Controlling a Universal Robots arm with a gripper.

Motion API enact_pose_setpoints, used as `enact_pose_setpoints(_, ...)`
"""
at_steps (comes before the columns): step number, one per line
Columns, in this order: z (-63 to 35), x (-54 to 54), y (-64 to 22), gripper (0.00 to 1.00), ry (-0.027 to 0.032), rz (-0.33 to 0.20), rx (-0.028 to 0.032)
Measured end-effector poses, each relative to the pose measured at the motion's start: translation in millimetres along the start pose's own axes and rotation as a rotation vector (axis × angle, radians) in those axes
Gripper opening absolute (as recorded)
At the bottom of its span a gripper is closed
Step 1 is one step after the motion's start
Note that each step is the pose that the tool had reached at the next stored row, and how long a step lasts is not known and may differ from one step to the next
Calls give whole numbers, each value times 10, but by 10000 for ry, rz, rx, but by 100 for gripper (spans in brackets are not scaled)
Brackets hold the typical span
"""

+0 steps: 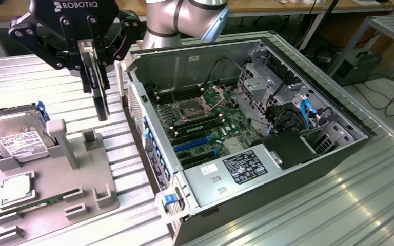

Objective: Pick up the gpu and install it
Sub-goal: 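Pick up the gpu and move the gpu toward the slot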

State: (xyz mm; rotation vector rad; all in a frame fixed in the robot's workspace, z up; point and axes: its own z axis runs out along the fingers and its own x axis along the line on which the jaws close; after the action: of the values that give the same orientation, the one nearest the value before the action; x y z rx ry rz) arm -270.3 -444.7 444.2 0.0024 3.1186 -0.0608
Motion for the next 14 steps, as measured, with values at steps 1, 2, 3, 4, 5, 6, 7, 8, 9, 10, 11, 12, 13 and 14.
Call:
enact_pose_setpoints(1, 0, -10, 0, 28, 1, 0, 0)
enact_pose_setpoints(2, 0, -18, 0, 28, 1, 0, 1)
enact_pose_setpoints(3, 0, -25, 0, 28, 1, 0, 1)
enact_pose_setpoints(4, 1, -32, 0, 28, 0, 0, 1)
enact_pose_setpoints(5, 0, -40, 0, 28, 1, 0, 1)
enact_pose_setpoints(6, 1, -48, 0, 28, 1, -1, 1)
enact_pose_setpoints(7, 1, -59, 0, 28, 1, 0, 1)
enact_pose_setpoints(8, 1, -68, 0, 28, 1, 0, 1)
enact_pose_setpoints(9, 2, -75, 0, 28, 1, 0, 1)
enact_pose_setpoints(10, 2, -83, 0, 28, 0, 0, 1)
enact_pose_setpoints(11, 2, -90, 0, 28, 1, 0, 1)
enact_pose_setpoints(12, 2, -98, 0, 28, 1, 0, 1)
enact_pose_setpoints(13, 2, -106, 0, 28, 1, 0, 1)
enact_pose_setpoints(14, 2, -114, 0, 28, 1, -1, 2)
